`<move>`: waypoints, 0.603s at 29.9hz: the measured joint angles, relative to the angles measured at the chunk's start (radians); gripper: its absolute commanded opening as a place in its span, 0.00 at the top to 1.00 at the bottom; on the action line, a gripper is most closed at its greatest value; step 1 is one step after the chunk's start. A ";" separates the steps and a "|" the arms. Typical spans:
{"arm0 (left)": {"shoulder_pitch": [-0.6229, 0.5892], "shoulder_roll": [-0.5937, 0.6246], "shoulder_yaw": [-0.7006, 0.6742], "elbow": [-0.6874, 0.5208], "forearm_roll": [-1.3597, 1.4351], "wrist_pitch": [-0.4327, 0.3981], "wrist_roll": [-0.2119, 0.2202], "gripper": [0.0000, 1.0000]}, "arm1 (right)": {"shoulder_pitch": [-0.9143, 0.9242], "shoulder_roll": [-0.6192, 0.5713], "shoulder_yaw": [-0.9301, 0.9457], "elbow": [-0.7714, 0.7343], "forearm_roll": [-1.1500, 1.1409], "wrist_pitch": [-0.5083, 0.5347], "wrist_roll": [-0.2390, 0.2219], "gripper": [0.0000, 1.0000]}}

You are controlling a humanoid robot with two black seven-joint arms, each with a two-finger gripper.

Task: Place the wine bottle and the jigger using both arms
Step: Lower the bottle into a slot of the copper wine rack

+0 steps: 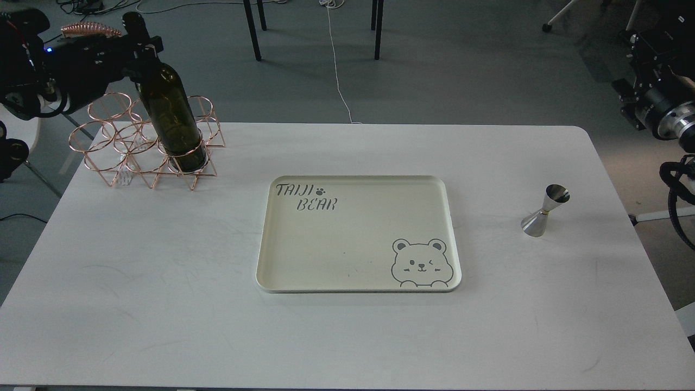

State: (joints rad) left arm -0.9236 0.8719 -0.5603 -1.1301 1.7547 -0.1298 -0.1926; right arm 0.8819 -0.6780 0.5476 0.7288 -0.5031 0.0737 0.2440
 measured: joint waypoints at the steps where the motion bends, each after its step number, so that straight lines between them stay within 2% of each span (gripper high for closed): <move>1: 0.002 -0.001 0.000 0.000 -0.002 0.000 0.001 0.63 | 0.000 0.000 0.000 0.000 0.000 0.000 0.000 0.03; 3: 0.005 -0.002 0.000 0.001 -0.004 0.001 0.002 0.54 | 0.000 0.000 0.000 0.000 0.000 0.000 0.000 0.03; 5: 0.008 -0.003 0.000 0.006 -0.004 0.001 0.002 0.52 | 0.000 0.000 0.000 0.000 0.000 0.000 0.000 0.03; 7: 0.009 -0.007 0.001 0.015 -0.006 0.002 0.002 0.43 | 0.000 0.000 0.000 0.000 0.000 0.000 0.000 0.03; 11: 0.009 -0.019 0.001 0.040 -0.006 0.003 0.002 0.34 | 0.000 0.000 0.000 0.000 0.000 0.000 0.000 0.03; 14: 0.009 -0.022 0.001 0.045 -0.011 0.004 0.002 0.21 | 0.000 0.000 0.000 0.000 0.000 0.000 0.000 0.03; 18: 0.009 -0.023 0.001 0.046 -0.042 0.004 0.002 0.19 | -0.001 0.000 0.000 0.000 0.000 0.000 0.000 0.03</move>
State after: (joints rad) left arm -0.9148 0.8493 -0.5597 -1.0841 1.7128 -0.1256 -0.1906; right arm 0.8807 -0.6780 0.5476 0.7288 -0.5031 0.0736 0.2440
